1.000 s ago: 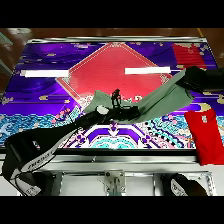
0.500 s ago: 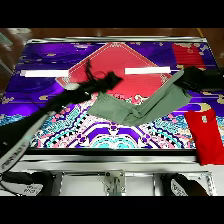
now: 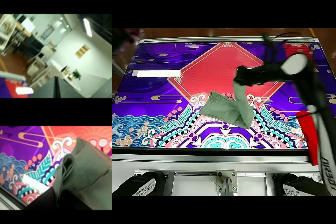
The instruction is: Fold the shirts.
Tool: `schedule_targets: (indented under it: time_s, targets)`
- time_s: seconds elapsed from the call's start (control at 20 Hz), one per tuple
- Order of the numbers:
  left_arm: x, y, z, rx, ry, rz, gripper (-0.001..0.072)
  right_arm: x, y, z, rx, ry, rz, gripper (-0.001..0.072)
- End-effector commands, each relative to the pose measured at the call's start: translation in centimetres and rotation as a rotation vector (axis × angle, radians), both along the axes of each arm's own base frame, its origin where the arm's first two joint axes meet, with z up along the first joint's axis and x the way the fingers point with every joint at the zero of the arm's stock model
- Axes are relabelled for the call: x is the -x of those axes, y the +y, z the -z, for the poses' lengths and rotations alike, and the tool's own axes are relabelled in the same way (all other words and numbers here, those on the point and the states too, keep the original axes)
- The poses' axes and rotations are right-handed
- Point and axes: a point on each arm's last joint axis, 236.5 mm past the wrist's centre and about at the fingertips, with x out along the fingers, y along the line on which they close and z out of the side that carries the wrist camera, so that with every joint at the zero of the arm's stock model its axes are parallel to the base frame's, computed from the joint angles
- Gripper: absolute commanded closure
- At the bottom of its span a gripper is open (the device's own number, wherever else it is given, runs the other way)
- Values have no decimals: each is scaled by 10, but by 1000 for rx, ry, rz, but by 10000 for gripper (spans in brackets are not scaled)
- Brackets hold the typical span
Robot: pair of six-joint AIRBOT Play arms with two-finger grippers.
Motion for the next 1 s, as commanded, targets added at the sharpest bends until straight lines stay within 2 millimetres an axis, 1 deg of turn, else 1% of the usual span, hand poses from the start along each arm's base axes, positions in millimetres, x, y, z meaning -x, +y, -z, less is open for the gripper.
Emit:
schedule_targets:
  time_s: [0.0, 0.1, 0.2, 0.25, 0.3, 0.35, 0.4, 0.45, 0.5, 0.55, 0.6, 0.65, 0.7, 0.75, 0.8, 0.85, 0.9, 0.95]
  targets:
    - [104, -3, -54, -80, -197, 94, 672, -22, 72, 64, -35, 34, 41, 631]
    - [141, -10, -60, -132, -213, 101, 672, -31, 96, 98, -91, 105, 99, 631]
    - [164, -12, -58, -187, -209, 69, 672, -32, 116, 124, -146, 173, 128, 631]
    - [173, -12, -58, -218, -219, 50, 672, -33, 123, 133, -164, 194, 143, 597]
    - [180, -13, -58, -236, -229, 39, 672, -37, 127, 138, -197, 213, 170, 409]
    - [184, -14, -57, -244, -236, 38, 672, -41, 130, 137, -239, 227, 199, 182]
    - [187, -15, -56, -249, -237, 42, 672, -49, 128, 130, -262, 210, 223, 134]
    - [188, -16, -53, -256, -232, 53, 671, -55, 122, 121, -269, 184, 230, 134]
    - [187, -18, -49, -260, -225, 63, 671, -59, 111, 110, -252, 142, 213, 134]
    - [186, -18, -46, -261, -216, 67, 671, -60, 96, 100, -213, 105, 181, 135]
    - [184, -18, -43, -259, -207, 70, 671, -60, 72, 94, -140, 75, 148, 135]
    - [182, -18, -40, -258, -200, 71, 671, -56, 42, 94, -38, 62, 116, 135]
    - [181, -18, -38, -259, -194, 72, 671, -49, 0, 100, 107, 72, 86, 135]
    - [179, -18, -36, -262, -188, 70, 671, -36, -48, 112, 260, 125, 71, 135]
    - [177, -18, -34, -267, -183, 67, 671, -15, -103, 128, 410, 241, 77, 135]
    - [175, -17, -31, -271, -177, 65, 671, 8, -146, 139, 500, 372, 88, 135]
    - [174, -17, -29, -275, -172, 62, 671, 30, -172, 149, 509, 490, 91, 134]
    - [172, -17, -26, -277, -165, 61, 671, 47, -182, 159, 461, 584, 92, 134]
